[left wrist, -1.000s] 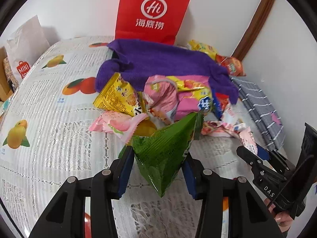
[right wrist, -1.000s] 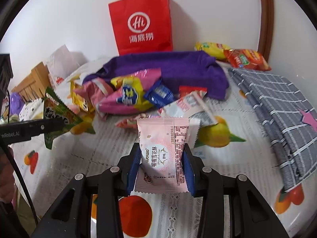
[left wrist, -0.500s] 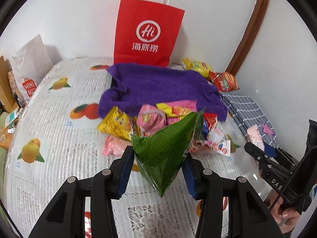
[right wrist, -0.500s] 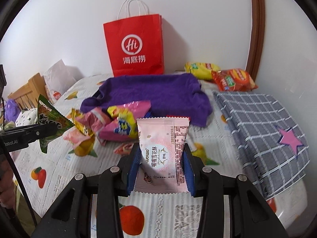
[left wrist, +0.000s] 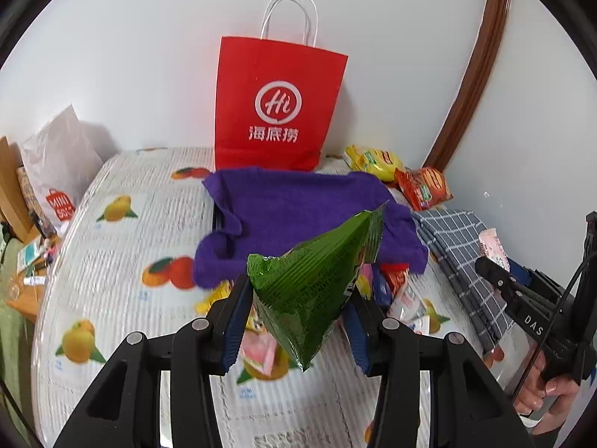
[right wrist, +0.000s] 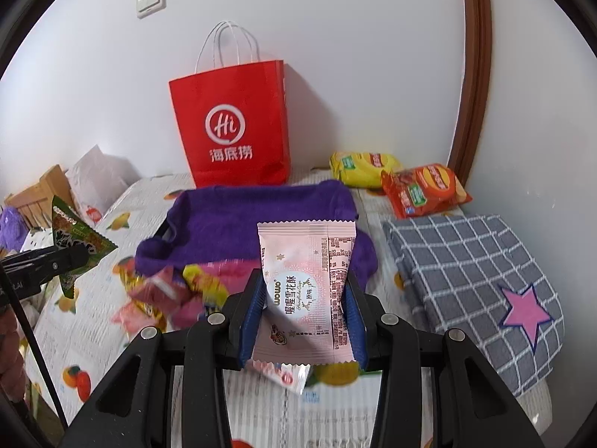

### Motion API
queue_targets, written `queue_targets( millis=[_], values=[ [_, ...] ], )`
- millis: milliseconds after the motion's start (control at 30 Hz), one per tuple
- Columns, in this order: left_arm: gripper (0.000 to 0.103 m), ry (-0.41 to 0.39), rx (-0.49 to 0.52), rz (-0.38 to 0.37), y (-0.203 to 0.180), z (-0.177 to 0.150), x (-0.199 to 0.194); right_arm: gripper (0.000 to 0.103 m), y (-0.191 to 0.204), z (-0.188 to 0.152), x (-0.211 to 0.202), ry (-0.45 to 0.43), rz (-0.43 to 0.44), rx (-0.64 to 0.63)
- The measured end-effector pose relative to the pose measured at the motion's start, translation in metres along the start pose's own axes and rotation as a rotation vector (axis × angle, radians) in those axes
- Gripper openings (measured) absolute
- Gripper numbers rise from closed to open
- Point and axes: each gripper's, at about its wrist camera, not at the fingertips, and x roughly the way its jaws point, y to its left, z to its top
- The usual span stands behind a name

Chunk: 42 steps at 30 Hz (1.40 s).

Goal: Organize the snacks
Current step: 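Lift and carry the pink packet and green bag over the purple towel with both tools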

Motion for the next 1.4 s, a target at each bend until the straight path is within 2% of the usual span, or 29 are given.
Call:
queue_targets(
  millis=[433,667,800,1200,1400],
  values=[
    [0.045,-0.030,0.015,0.009,0.001,0.061,0.017,0.041,0.000,0.066,0.027,-0.021,-0.009,0.015],
    [0.045,-0.037,0.028,0.027,0.001,0.087,0.033,0.041,0.005,0.094,0.055,-0.009,0.001,0.010],
    [0.045,-0.021,0.005,0.012,0.005,0.099,0.048,0.041,0.008,0.104,0.073,0.004,0.016,0.010],
    [0.045,0.027,-0.035,0.030,0.018,0.133,0.109,0.041,0.007,0.127,0.144,0.076,0.063,0.040],
    [0.045,0.063,-0.059,0.030,0.028,0.140,0.143,0.041,0.001,0.127,0.179,0.115,0.071,0.051]
  ],
)
